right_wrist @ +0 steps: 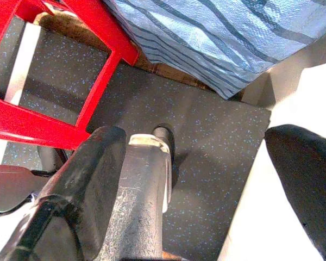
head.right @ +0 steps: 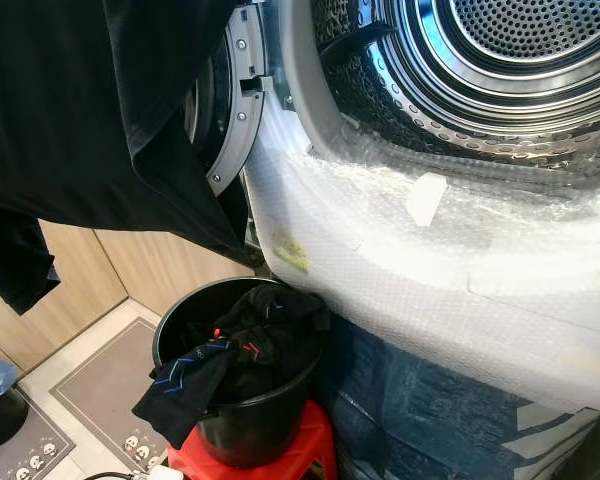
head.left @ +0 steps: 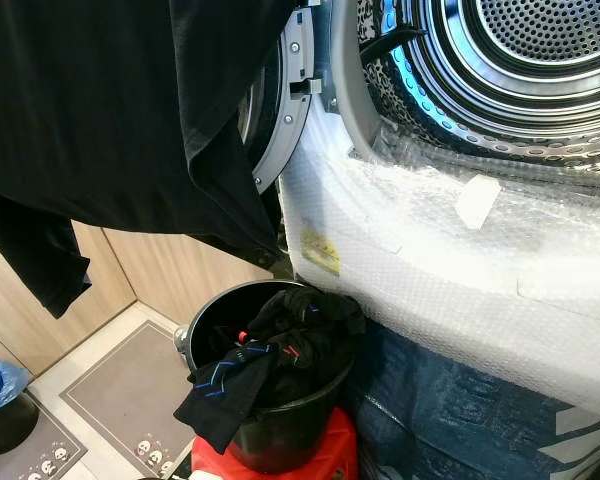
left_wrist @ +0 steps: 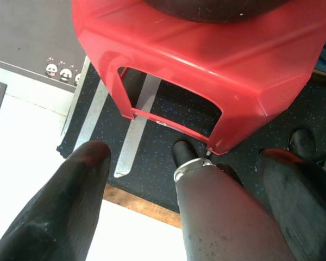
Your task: Clothes washing
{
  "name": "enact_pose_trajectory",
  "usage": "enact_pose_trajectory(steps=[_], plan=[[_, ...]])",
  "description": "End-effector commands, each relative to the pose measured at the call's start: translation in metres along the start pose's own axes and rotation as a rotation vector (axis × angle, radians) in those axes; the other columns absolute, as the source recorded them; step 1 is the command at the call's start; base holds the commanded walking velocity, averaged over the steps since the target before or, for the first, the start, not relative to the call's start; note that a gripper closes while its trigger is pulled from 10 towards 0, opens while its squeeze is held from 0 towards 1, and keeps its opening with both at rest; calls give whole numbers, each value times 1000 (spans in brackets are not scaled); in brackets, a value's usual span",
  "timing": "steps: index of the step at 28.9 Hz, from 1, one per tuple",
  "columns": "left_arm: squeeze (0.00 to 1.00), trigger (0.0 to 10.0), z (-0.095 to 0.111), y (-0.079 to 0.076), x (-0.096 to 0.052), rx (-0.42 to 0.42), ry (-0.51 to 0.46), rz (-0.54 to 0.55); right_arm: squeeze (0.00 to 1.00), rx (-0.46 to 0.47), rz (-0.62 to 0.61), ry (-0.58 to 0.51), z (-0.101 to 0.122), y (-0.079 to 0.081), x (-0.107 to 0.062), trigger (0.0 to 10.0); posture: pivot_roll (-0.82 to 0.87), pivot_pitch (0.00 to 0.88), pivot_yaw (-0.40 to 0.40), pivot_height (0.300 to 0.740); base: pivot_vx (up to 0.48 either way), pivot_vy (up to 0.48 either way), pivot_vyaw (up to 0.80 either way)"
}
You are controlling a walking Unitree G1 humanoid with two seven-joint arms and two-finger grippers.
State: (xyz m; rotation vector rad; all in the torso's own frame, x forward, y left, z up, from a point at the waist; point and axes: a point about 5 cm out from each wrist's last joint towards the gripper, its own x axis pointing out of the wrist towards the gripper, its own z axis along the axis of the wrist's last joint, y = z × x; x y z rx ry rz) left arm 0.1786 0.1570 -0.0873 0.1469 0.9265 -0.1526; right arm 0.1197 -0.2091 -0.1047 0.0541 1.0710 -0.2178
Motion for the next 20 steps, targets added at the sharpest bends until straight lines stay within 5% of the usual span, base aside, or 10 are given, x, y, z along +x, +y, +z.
enact_pose_trajectory(steps=[1,20], plan=[[0,10000,4,-23,1,143,-2,-176,0,-292,186,-62,23,34,3,10000,-91,0,70,740,0,0,0],[0,10000,1,-21,1,164,15,-165,0,-295,204,-57,22,38,3,10000,-77,0,72,740,0,0,0]])
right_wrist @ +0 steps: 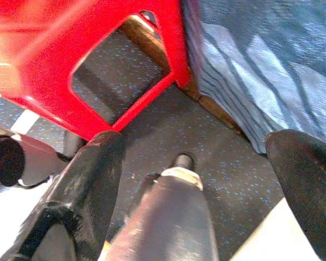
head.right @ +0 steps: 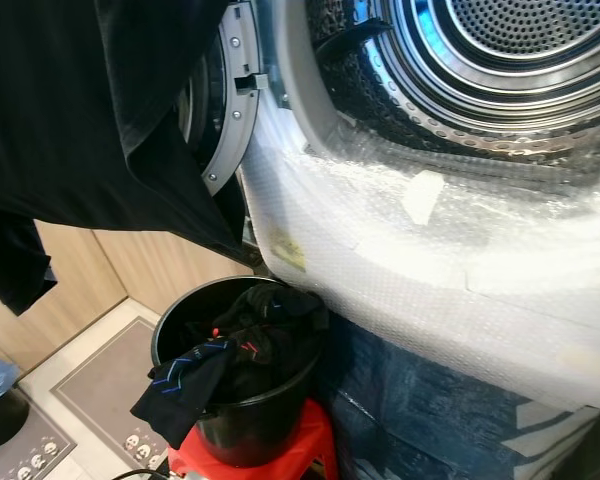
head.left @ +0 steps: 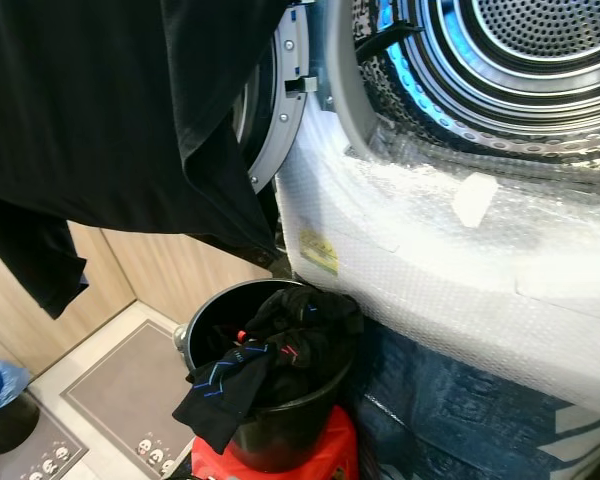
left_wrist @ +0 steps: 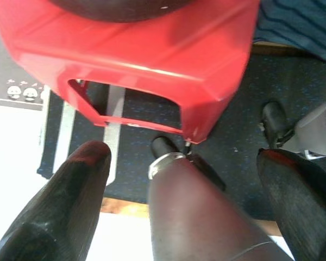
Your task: Clothes washing
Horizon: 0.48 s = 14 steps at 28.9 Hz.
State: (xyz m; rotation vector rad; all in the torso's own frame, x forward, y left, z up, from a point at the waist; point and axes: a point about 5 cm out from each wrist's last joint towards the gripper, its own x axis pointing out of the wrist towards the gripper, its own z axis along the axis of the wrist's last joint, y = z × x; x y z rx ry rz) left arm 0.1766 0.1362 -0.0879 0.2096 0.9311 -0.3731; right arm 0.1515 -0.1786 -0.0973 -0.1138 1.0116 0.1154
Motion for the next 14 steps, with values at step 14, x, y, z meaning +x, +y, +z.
enact_pose_trajectory(steps=[14], plan=[[0,10000,21,7,1,93,-79,-88,0,-14,19,-27,7,-4,0,10000,-63,0,85,740,0,0,0]])
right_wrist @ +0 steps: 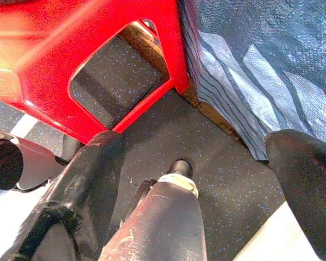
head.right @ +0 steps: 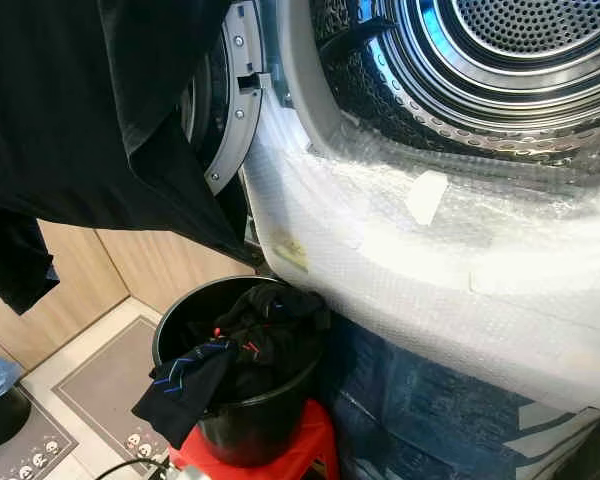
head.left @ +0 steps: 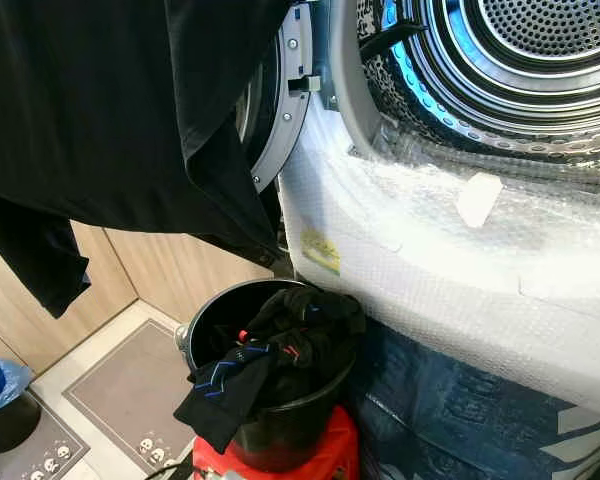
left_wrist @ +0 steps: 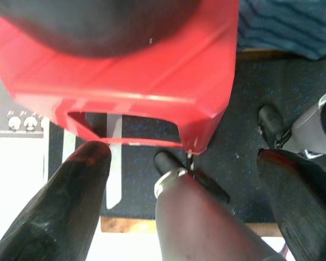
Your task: Clothes washing
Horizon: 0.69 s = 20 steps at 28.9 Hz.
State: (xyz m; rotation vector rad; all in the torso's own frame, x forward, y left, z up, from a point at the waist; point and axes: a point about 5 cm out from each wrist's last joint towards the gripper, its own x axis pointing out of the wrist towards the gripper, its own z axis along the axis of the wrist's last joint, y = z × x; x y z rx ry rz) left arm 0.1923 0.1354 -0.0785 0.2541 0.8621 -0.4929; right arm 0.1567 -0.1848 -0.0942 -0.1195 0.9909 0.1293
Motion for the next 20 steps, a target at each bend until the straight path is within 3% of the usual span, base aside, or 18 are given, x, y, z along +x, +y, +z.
enact_pose_trajectory(steps=[1,3,4,6,8,12,13,14,15,20], plan=[[0,10000,7,2,0,8,-33,-36,0,-3,12,-9,2,2,1,10000,-59,0,86,740,0,0,0],[0,10000,12,3,0,48,-48,-74,0,-10,14,-12,3,1,0,10000,-59,0,86,740,0,0,0],[0,10000,15,6,-1,114,-59,-102,0,-19,17,-14,3,1,0,10000,-58,0,92,740,0,0,0],[0,10000,18,14,-3,162,-77,-83,0,-24,16,-15,3,0,0,10000,-64,0,100,740,0,0,0],[0,10000,19,17,-4,156,-88,-62,0,-24,16,-17,4,0,0,10000,-68,0,106,740,0,0,0],[0,10000,21,33,-9,86,-160,48,0,-23,9,-25,4,-3,0,10000,-71,0,119,740,0,0,0],[0,10000,19,43,-14,19,-200,145,0,-19,2,-28,4,-6,0,10000,-64,0,120,740,0,0,0],[0,10000,19,43,-14,19,-200,145,0,-19,2,-28,4,-6,0,10000,-64,0,120,740,0,0,0],[0,10000,15,50,-19,-50,-240,226,0,-19,0,-26,3,-7,-1,10000,-56,0,116,740,0,0,0],[0,10000,3,53,-28,-125,-291,379,0,-50,14,-9,1,-7,-1,10000,-4,0,87,740,0,0,0]])
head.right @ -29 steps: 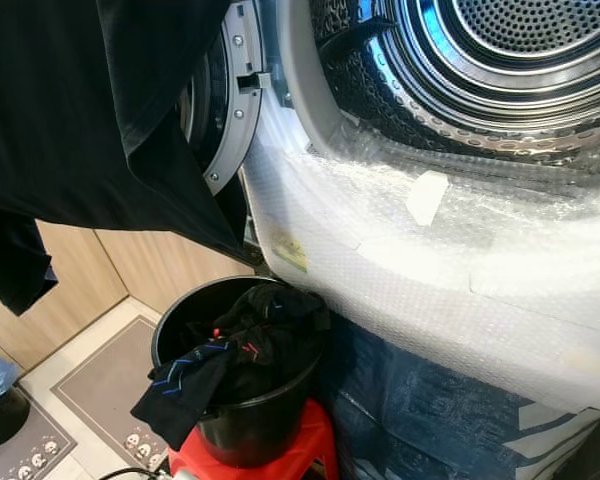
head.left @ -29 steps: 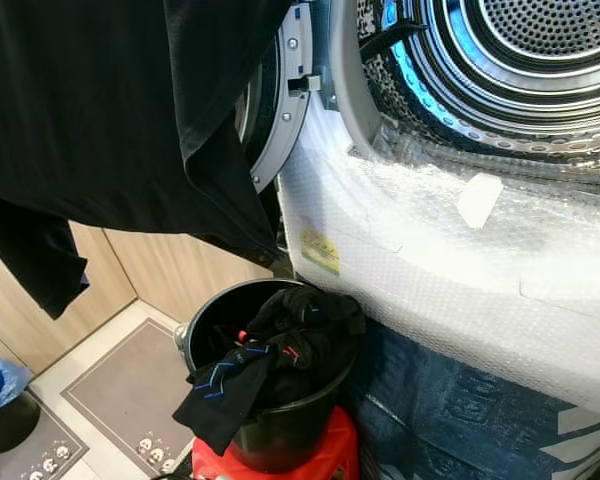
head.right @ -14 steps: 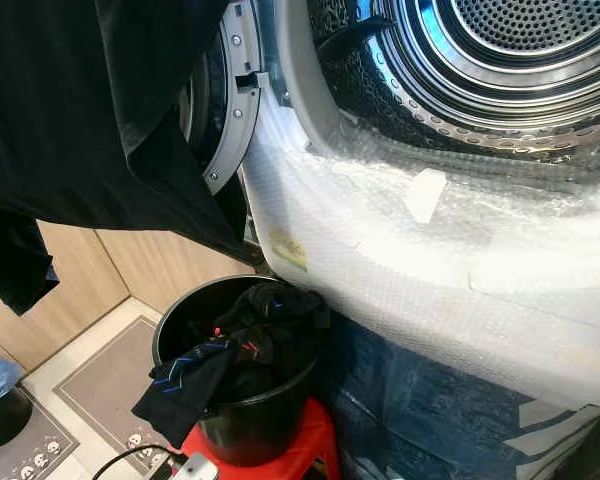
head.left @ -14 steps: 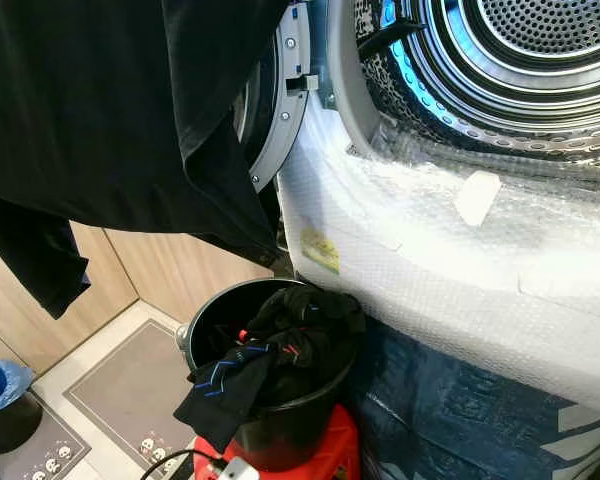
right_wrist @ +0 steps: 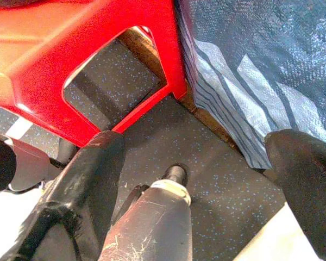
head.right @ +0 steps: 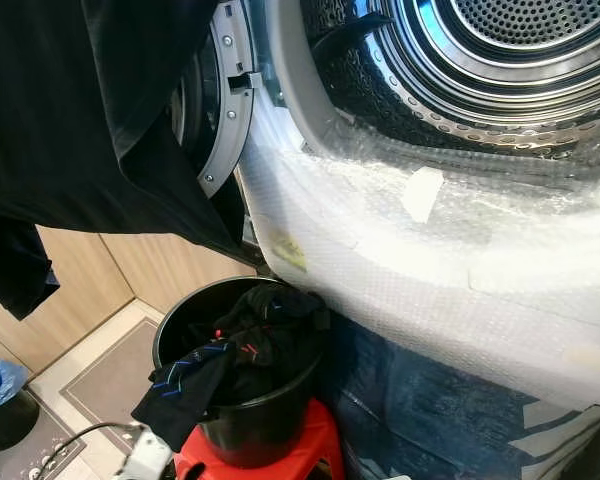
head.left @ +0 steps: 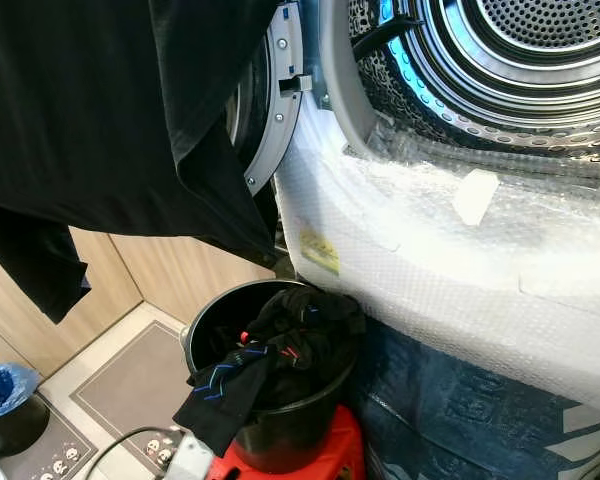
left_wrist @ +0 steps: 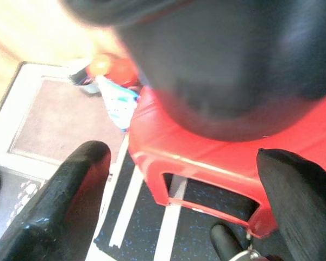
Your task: Clothes washing
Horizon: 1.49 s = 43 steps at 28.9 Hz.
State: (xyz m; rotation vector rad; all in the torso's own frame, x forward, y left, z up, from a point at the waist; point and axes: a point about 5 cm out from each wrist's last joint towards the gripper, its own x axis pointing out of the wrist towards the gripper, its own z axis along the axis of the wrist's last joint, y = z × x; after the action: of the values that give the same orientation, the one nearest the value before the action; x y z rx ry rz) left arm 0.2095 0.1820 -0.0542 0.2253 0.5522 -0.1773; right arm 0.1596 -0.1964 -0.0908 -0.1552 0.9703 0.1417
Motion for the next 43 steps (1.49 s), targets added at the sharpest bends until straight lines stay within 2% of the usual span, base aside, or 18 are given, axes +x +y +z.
enact_pose_trajectory(steps=[1,7,9,10,11,12,14,15,16,23,26,29,30,32,33,37,40,43], plan=[[0,10000,-6,7,-6,-40,-15,88,0,-21,26,12,-1,5,0,10000,0,0,84,740,0,0,0],[0,10000,-13,18,-23,-112,-113,302,0,-55,43,11,4,5,2,10000,42,0,52,740,0,0,0],[0,10000,-16,27,-34,-128,-148,445,0,-77,50,9,7,5,3,10000,68,0,33,740,0,0,0],[0,10000,-16,27,-34,-128,-148,445,0,-77,50,9,7,5,3,10000,68,0,33,740,0,0,0],[0,10000,-14,36,-45,-153,-229,547,0,-92,54,8,10,5,3,10000,85,0,19,740,0,0,0],[0,10000,-14,36,-45,-153,-229,547,0,-92,54,8,10,5,3,10000,85,0,19,740,0,0,0],[0,10000,-5,40,-57,-77,-328,620,0,-113,62,10,11,5,4,10000,98,0,9,740,0,0,0],[0,10000,-5,40,-57,-77,-328,620,0,-113,62,10,11,5,4,10000,98,0,9,740,0,0,0],[0,10000,1,42,-66,-68,-392,660,0,-125,66,12,12,4,4,10000,117,0,-5,740,0,0,0],[0,10000,36,39,-94,26,-606,723,0,-154,75,15,15,3,4,10000,138,0,-29,740,0,0,0],[0,10000,59,40,-101,76,-695,716,0,-157,78,16,16,3,4,10000,143,0,-38,740,0,0,0],[0,10000,79,35,-100,117,-771,639,0,-163,85,17,16,3,4,10000,144,0,-41,740,0,0,0],[0,10000,89,28,-95,167,-799,552,0,-164,87,17,16,4,4,10000,144,0,-41,740,0,0,0],[0,10000,100,17,-88,184,-803,405,0,-149,114,12,15,5,4,10000,139,0,-36,740,0,0,0],[0,10000,104,15,-87,218,-817,375,0,-143,120,12,15,6,4,10000,132,0,-33,740,0,0,0],[0,10000,113,15,-76,191,-814,255,0,-126,189,6,11,8,2,10000,110,0,-15,740,0,0,0],[0,10000,122,21,-70,219,-803,212,0,-263,300,-15,8,13,-1,10000,88,0,-3,740,0,0,0],[0,10000,125,21,-67,221,-793,163,0,-294,359,-15,5,15,-3,10000,74,0,7,740,0,0,0]])
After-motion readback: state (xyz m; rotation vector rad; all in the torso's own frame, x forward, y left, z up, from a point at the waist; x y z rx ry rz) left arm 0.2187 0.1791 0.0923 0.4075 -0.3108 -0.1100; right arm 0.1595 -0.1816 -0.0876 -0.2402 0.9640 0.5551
